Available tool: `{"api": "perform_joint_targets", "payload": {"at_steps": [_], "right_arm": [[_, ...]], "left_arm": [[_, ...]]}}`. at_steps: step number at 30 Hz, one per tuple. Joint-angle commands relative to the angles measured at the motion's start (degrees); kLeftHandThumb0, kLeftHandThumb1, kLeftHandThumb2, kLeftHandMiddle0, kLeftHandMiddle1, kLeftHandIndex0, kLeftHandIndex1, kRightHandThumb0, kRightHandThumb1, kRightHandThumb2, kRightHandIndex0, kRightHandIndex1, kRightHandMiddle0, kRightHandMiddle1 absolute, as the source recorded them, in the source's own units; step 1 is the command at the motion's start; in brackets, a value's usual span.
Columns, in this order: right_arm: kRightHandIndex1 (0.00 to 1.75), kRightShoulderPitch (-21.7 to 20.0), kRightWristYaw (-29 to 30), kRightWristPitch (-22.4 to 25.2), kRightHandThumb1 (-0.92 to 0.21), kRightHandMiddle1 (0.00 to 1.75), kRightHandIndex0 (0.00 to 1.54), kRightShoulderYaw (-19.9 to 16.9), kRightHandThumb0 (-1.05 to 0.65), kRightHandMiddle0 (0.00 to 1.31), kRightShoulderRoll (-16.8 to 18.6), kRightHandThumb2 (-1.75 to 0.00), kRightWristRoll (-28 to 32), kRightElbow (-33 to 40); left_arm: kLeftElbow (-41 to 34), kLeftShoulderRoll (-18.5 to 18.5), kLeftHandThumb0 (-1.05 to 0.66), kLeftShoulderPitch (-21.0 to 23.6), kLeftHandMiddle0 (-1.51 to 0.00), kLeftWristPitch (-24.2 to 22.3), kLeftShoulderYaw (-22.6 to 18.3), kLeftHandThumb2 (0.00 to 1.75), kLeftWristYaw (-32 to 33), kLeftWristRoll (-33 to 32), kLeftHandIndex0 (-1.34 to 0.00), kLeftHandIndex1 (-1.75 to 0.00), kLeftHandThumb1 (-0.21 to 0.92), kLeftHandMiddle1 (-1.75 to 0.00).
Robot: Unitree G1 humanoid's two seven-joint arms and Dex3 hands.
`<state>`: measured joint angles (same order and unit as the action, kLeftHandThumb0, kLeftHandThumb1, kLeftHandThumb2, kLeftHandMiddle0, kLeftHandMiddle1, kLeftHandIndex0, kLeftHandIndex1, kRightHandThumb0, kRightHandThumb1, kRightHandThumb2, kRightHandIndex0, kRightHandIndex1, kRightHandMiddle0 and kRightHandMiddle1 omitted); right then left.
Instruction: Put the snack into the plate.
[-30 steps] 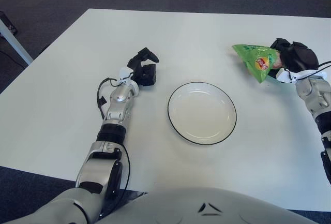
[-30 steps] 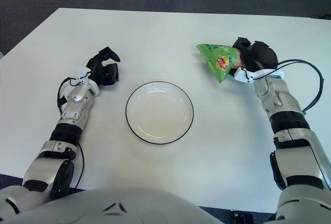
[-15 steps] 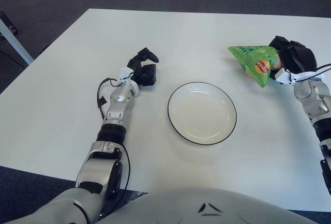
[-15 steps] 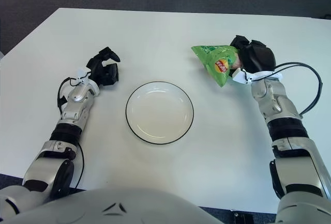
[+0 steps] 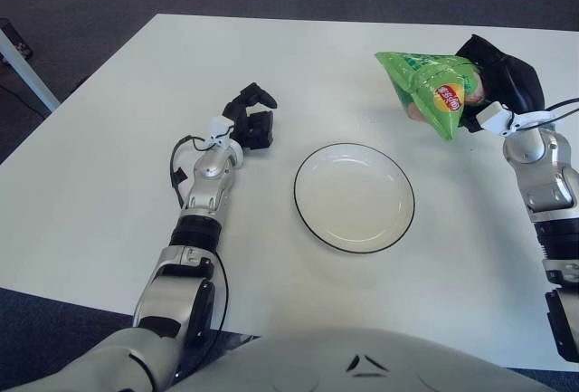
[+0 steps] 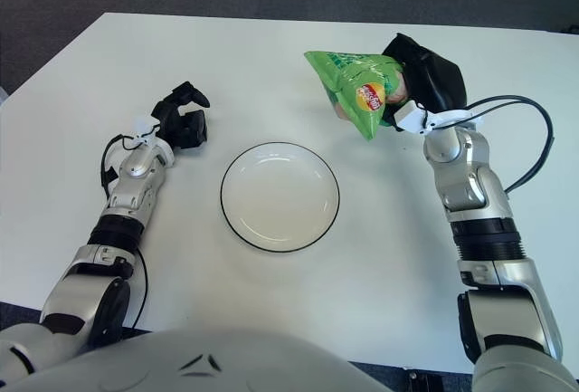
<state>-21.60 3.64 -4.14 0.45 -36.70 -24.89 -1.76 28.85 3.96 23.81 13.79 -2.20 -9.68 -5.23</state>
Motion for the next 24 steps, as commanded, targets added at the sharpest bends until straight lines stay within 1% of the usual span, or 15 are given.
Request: {"api": "perform_joint_targets", "payload": {"at_steps": [1,8,16,18,21,24], "right_arm": [[1.75,0.1,-1.0,0.0,-0.02,1.75,0.82,-0.7,0.00,0.62,0.8,-1.67,0.2,3.0],[1.74,-0.3,-1.8,-3.1,0.00,1.75,0.85,0.7,0.00,0.63,0.5,-1.69,-3.7,8.2],[1.74,-0.5,-4.1,-7.5,0.03,1.75,0.87,1.7,0.00,0.64,1.1,-1.71,-3.0,9.8],[1.72,-0.2,-6.1,-7.8,0.03,1.75,0.88,2.3,0.00,0.64,1.7,-1.70,-1.7,11.4],[1.70,0.3,-9.2,-6.6,0.02,1.75,0.89,3.2,0.00,0.63,2.8,-1.69,-0.4,14.7],[1.68,0.4,-11.9,-5.9,0.02,1.75,0.89,3.3,0.00,0.63,3.5,-1.68,1.4,16.3]], "left_arm": [[1.5,-1.1,-0.44,-4.1,-1.09,-0.7,0.3,1.18,0.5,0.4,-0.53,-1.75,0.42,-1.75],[1.5,-1.4,-0.44,-4.1,-1.09,-0.7,0.3,1.18,1.0,0.6,-0.53,-1.75,0.42,-1.75],[1.6,-1.4,-0.44,-3.9,-1.09,-0.7,0.4,1.18,0.7,0.3,-0.52,-1.75,0.43,-1.75],[1.7,-1.5,-0.44,-3.9,-1.09,-0.6,0.4,1.18,0.5,0.2,-0.52,-1.75,0.43,-1.75],[1.7,-1.5,-0.44,-3.9,-1.09,-0.6,0.5,1.18,0.2,0.1,-0.52,-1.75,0.43,-1.75],[1.6,-1.5,-0.44,-3.9,-1.09,-0.5,0.6,1.18,0.2,0.1,-0.52,-1.75,0.43,-1.75]]}}
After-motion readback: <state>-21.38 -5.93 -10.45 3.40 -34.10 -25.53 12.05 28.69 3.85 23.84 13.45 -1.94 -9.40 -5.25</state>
